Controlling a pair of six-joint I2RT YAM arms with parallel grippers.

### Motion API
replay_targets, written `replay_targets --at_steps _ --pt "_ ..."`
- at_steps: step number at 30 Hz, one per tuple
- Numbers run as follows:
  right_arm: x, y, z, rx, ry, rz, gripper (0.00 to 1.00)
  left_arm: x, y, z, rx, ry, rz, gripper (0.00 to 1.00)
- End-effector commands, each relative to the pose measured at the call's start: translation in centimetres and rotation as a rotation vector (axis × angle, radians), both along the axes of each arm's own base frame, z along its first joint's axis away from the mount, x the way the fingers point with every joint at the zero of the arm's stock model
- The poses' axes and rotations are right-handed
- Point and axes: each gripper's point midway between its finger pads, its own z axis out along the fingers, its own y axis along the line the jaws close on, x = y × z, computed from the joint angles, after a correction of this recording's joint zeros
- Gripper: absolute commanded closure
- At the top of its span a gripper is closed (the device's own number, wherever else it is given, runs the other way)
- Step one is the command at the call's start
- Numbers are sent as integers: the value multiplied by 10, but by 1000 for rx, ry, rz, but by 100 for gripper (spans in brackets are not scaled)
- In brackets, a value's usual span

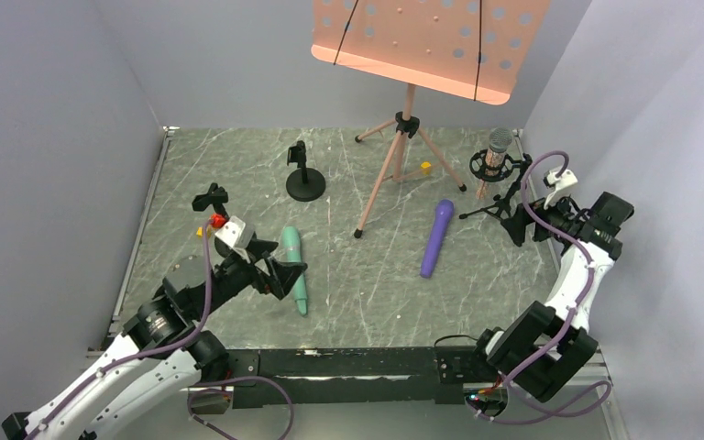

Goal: Attach the microphones to the stand

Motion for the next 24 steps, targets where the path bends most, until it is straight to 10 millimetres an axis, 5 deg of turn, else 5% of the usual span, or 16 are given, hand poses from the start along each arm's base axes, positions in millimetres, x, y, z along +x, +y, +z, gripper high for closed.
replay_targets --at_steps 1,8,15,24 --pt "-33 38 8 -8 76 161 7 10 2 33 -24 -8 57 1" --pt "-54 112 18 15 158 358 4 29 1 51 68 25 79 1" --pt "-72 208 33 84 194 628 3 59 37 92 49 87 150 1" --pt "-80 251 25 162 184 915 0 81 100 64 215 116 410 1"
